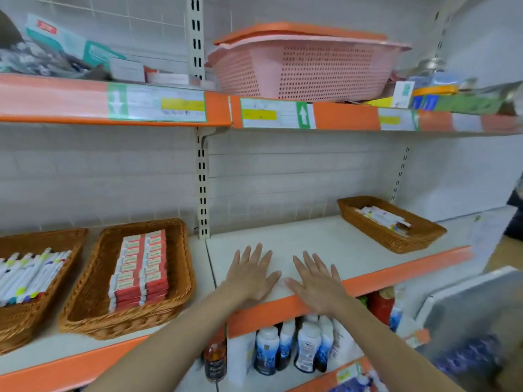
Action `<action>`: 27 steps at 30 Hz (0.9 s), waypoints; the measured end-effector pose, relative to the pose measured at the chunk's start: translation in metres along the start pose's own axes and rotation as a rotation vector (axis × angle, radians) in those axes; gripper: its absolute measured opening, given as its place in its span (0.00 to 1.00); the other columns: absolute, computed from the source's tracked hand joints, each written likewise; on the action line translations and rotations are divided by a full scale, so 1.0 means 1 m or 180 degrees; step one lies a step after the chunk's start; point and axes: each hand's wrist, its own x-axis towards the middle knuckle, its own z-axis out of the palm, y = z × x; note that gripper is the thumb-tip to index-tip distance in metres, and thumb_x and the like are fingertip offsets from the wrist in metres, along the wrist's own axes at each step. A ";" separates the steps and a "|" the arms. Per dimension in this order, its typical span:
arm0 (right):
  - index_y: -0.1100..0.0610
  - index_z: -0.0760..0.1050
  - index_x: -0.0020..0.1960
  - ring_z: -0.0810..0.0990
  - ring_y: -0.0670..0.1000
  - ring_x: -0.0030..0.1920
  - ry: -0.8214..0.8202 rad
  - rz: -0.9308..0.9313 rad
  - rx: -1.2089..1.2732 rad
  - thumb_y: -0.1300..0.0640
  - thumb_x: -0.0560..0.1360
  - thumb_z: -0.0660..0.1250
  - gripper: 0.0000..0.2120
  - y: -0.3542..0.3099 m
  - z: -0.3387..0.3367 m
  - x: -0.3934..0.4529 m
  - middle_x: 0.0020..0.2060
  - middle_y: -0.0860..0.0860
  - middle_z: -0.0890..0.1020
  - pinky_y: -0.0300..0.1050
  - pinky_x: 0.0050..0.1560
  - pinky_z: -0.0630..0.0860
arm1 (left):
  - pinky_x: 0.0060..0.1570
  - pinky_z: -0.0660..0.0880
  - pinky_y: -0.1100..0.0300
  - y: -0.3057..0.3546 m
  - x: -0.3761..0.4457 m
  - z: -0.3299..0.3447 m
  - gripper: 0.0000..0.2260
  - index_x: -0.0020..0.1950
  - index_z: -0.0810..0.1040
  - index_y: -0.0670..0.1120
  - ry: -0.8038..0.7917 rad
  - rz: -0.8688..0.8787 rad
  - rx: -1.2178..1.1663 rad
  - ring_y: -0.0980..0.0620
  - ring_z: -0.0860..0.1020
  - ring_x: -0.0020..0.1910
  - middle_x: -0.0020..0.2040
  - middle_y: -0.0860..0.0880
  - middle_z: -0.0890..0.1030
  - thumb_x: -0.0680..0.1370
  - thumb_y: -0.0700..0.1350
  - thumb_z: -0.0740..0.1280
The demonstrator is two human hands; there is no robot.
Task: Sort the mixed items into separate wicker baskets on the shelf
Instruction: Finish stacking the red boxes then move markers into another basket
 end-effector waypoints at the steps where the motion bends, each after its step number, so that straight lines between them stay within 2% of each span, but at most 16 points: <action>1: 0.49 0.37 0.79 0.34 0.51 0.77 0.0047 0.0053 -0.0008 0.36 0.80 0.42 0.32 0.011 -0.004 0.006 0.77 0.50 0.37 0.58 0.74 0.35 | 0.75 0.36 0.48 0.005 0.011 0.000 0.29 0.79 0.40 0.50 -0.0034 0.0032 -0.0025 0.46 0.38 0.77 0.78 0.48 0.37 0.82 0.61 0.43; 6: 0.48 0.38 0.79 0.35 0.52 0.77 0.0035 0.0302 -0.0062 0.38 0.81 0.41 0.30 0.058 -0.008 0.019 0.78 0.49 0.37 0.59 0.74 0.37 | 0.75 0.38 0.47 0.042 0.059 -0.002 0.28 0.79 0.41 0.51 -0.0159 0.0300 -0.0053 0.45 0.40 0.78 0.79 0.47 0.39 0.82 0.60 0.43; 12: 0.48 0.36 0.79 0.33 0.50 0.76 0.0078 0.0411 0.0027 0.40 0.82 0.41 0.29 0.119 -0.014 0.033 0.77 0.48 0.35 0.58 0.74 0.34 | 0.75 0.38 0.47 0.101 0.108 -0.005 0.28 0.79 0.40 0.52 -0.0192 0.0428 -0.0029 0.45 0.40 0.78 0.79 0.48 0.38 0.82 0.61 0.42; 20: 0.49 0.33 0.78 0.30 0.52 0.76 0.0013 0.0502 -0.0054 0.35 0.80 0.41 0.33 0.231 -0.040 0.037 0.76 0.50 0.32 0.61 0.73 0.34 | 0.75 0.38 0.47 0.198 0.155 0.001 0.28 0.79 0.39 0.53 -0.0223 0.0258 -0.0279 0.43 0.39 0.77 0.78 0.48 0.37 0.81 0.62 0.41; 27: 0.48 0.36 0.78 0.35 0.52 0.77 0.0188 0.0389 -0.0142 0.36 0.80 0.42 0.33 0.316 -0.060 0.053 0.77 0.50 0.36 0.59 0.74 0.37 | 0.75 0.39 0.48 0.270 0.191 -0.007 0.29 0.79 0.39 0.51 -0.0083 0.0159 -0.0286 0.45 0.39 0.77 0.78 0.47 0.37 0.82 0.62 0.42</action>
